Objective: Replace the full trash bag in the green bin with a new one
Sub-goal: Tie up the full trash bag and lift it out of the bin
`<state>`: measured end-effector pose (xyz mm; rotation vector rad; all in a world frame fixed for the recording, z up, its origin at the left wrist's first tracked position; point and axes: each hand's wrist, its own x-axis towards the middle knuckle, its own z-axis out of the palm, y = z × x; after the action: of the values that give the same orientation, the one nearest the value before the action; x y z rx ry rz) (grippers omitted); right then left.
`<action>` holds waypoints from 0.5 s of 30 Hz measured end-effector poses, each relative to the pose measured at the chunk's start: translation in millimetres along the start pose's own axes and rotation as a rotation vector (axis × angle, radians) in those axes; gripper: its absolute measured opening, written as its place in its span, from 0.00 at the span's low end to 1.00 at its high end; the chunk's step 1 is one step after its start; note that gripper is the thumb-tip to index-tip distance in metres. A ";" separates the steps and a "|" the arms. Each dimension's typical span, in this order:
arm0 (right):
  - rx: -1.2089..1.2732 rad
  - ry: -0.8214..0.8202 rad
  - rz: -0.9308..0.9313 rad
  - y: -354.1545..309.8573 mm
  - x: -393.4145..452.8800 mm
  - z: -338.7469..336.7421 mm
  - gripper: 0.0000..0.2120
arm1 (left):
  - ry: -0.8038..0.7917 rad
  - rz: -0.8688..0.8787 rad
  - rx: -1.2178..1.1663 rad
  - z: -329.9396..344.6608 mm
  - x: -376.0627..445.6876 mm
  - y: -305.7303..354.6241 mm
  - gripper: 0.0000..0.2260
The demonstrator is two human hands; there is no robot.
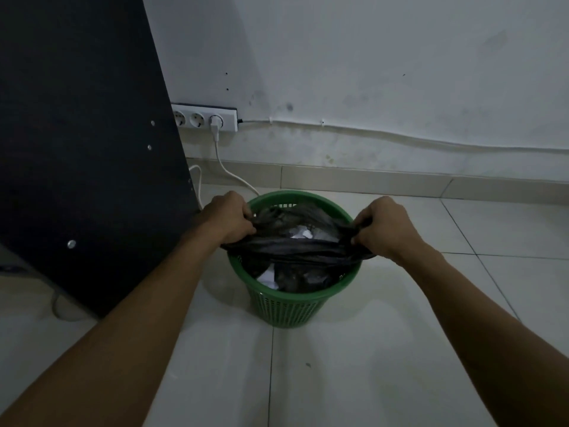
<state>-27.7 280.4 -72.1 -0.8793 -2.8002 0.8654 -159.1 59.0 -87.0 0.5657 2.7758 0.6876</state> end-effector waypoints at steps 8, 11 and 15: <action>0.574 0.163 0.089 0.1 -1.6 -24.6 0.09 | 0.054 -0.011 -0.389 -25.2 -1.5 -8.4 0.14; 0.875 -0.012 0.218 -14.6 -5.7 -26.5 0.12 | -0.078 0.028 -0.261 -31.7 -15.0 -5.1 0.11; 0.903 -0.140 0.270 -27.5 -7.2 -12.2 0.11 | -0.298 0.067 -0.053 -33.4 -36.3 5.2 0.20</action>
<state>-32.6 263.9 -46.4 -1.0191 -1.9797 2.0343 -134.9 34.7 -51.1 0.6910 2.4663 0.6315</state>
